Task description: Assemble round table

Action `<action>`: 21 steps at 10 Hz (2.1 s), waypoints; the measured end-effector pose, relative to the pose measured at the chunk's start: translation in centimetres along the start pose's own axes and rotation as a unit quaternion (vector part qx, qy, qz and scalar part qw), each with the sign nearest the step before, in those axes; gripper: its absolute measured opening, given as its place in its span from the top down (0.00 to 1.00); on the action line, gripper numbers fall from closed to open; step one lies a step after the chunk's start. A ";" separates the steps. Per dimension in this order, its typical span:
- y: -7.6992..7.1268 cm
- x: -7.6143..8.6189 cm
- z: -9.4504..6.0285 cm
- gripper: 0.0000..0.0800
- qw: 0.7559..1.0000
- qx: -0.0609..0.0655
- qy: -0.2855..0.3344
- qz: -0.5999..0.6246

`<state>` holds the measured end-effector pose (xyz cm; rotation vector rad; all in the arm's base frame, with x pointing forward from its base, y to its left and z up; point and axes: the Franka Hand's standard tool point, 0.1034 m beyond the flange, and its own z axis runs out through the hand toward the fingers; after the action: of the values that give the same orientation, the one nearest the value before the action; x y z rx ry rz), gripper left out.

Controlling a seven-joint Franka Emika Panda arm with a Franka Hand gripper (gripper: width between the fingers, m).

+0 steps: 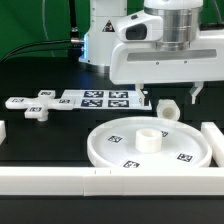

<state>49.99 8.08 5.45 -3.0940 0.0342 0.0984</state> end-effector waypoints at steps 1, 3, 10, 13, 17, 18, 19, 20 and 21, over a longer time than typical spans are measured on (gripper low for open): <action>0.0 0.0 0.0 0.19 1.000 0.001 -0.001 0.002; 0.1 -0.2 0.0 0.19 1.000 0.000 -0.009 -0.001; -0.2 -3.0 0.5 0.19 0.956 0.018 -0.289 0.051; -0.5 -3.4 1.7 0.19 0.927 0.017 -0.373 0.044; -0.7 -3.6 3.7 0.19 0.885 0.017 -0.464 0.036; -0.6 -3.6 4.2 0.19 0.883 0.016 -0.469 0.035; -0.7 -3.4 4.4 0.19 0.886 0.016 -0.463 0.035; -0.8 -3.4 4.6 0.19 0.888 0.016 -0.459 0.035; -0.8 -3.4 4.7 0.19 0.888 0.016 -0.458 0.035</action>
Offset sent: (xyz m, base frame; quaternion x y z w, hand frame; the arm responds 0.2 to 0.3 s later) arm 0.0000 0.0000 0.0000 0.0000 -0.1296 0.0000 0.9916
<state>46.30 9.19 0.98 -2.6720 0.1065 1.4902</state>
